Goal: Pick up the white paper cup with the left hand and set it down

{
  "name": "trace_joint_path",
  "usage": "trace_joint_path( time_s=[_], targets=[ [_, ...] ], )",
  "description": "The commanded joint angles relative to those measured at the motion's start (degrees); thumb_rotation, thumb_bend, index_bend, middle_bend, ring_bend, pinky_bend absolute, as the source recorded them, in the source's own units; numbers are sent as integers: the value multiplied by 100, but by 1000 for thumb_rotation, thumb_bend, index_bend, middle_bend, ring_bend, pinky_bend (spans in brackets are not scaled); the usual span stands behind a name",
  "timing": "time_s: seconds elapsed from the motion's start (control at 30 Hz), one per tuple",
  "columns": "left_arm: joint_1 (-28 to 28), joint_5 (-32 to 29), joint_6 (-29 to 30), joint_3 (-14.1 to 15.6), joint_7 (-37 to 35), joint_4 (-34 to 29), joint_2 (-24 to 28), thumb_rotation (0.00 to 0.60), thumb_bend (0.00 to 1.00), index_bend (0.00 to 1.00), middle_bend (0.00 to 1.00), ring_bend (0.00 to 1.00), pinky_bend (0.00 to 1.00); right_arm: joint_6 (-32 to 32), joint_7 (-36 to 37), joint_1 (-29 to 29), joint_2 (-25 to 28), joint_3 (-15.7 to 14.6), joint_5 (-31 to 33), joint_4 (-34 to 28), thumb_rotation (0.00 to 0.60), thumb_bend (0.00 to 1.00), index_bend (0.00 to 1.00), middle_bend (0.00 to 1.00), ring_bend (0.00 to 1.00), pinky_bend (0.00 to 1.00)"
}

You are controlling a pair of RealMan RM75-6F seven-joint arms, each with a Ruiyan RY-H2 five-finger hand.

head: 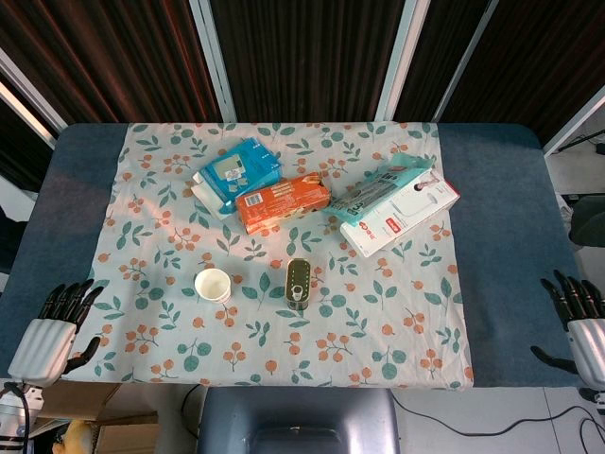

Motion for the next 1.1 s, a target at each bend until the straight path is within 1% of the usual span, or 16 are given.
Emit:
trace_joint_path(
  time_s=[0.03,0.4,0.5,0.6,0.73,0.9,0.97,1.0,1.03,1.1],
  targets=[
    [5,-15,22,-15,22,42,-33,600,357,0,0,0,0,-7,54,-3,-12,4,4,62,600,191,0,0,0,0],
    [-5,2,126,-90,173,8,-89,600,356,0,0,0,0,-1,54,-6,-62,21,-10,106,600,191,0,0,0,0],
    [-92,84,59,-104,325,-70,-106,600,357,0,0,0,0,-22,4,7,-46,23,-17,72,600,191,0,0,0,0],
    [-231,172,-47,-156,635,-286,-82,600,359,0,0,0,0,-49,-94,15,-24,34,7,29,600,192,0,0,0,0],
    [-568,293,-401,-276,1247,-748,35,600,360,0,0,0,0,-59,-315,14,-65,94,110,37,600,192,0,0,0,0],
    [-776,327,-671,-326,1451,-970,81,600,349,0,0,0,0,-99,-310,26,-69,101,136,28,600,192,0,0,0,0],
    [-1069,285,-1100,-403,1628,-1149,114,600,337,0,0,0,0,-126,-317,39,-80,108,148,33,600,191,0,0,0,0],
    [-1324,325,-1421,-478,1895,-1199,53,600,334,0,0,0,0,-171,-308,54,-90,101,154,30,600,191,0,0,0,0],
    [-1539,166,-1760,-573,2176,-1276,-36,600,333,0,0,0,0,-235,-318,73,-83,85,157,27,600,191,0,0,0,0],
    [-1709,-18,-2001,-657,2475,-1389,-146,600,329,0,0,0,0,-268,-337,89,-72,78,149,11,600,191,0,0,0,0]
  ],
)
